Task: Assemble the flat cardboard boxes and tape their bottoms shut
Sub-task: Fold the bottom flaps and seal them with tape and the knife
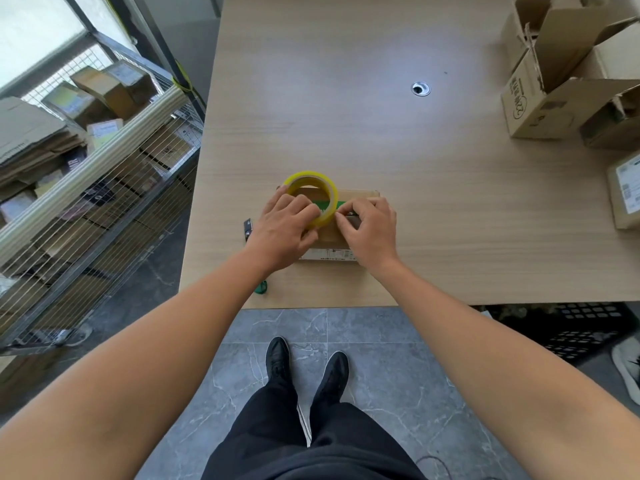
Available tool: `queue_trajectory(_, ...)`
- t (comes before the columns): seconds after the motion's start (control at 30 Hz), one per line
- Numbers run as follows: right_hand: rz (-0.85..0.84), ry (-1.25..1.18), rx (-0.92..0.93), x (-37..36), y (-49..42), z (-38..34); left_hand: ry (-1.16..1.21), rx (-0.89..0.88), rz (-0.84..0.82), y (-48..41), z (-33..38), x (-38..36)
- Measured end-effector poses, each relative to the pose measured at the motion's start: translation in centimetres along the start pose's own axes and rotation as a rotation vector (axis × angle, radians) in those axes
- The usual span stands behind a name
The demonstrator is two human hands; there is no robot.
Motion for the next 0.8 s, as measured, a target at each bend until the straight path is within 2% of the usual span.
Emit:
queue_trajectory(0.2, -0.040, -0.059, -0.046, 0.0, -0.4, 0.4, -0.112, -0.159, 0.028, -1.3, -1.1, 1.1)
queue_trajectory(0.33, -0.057, -0.315, -0.356, 0.7, -1.4, 1.2, -0.200, -0.010, 0.080, -1.0, -3.6, 2.2)
queue_trajectory(0.4, -0.101, -0.349, -0.466, 1.3, -2.2, 1.7, -0.197, -0.001, 0.056, -0.8, -4.2, 2.3)
queue_trajectory(0.57, -0.198, -0.258, -0.486, 2.2, -3.5, 2.5, -0.219, 0.002, 0.020, -0.7, -4.0, 2.2)
queue_trajectory(0.67, -0.182, -0.195, -0.722, 3.2, -3.1, 4.7, -0.232, 0.011, 0.003, -0.4, -4.5, 2.5)
queue_trajectory(0.73, -0.211, -0.271, -0.899, 4.0, -2.5, 6.3, -0.230, 0.004, -0.024, -0.4, -5.0, 2.7)
queue_trajectory(0.8, -0.281, -0.412, -0.992, 4.3, -2.2, 6.7, -0.235, -0.020, -0.040, -0.6, -5.1, 2.7)
Point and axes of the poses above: each hand's wrist, its own y-axis away from the middle knuckle, its own x-axis out of the back of the hand, z = x × y, the point moved 4 cm from there along -y, towards the middle knuckle, and after that the axes turned 15 degrees about z, right-handed, at the moved point
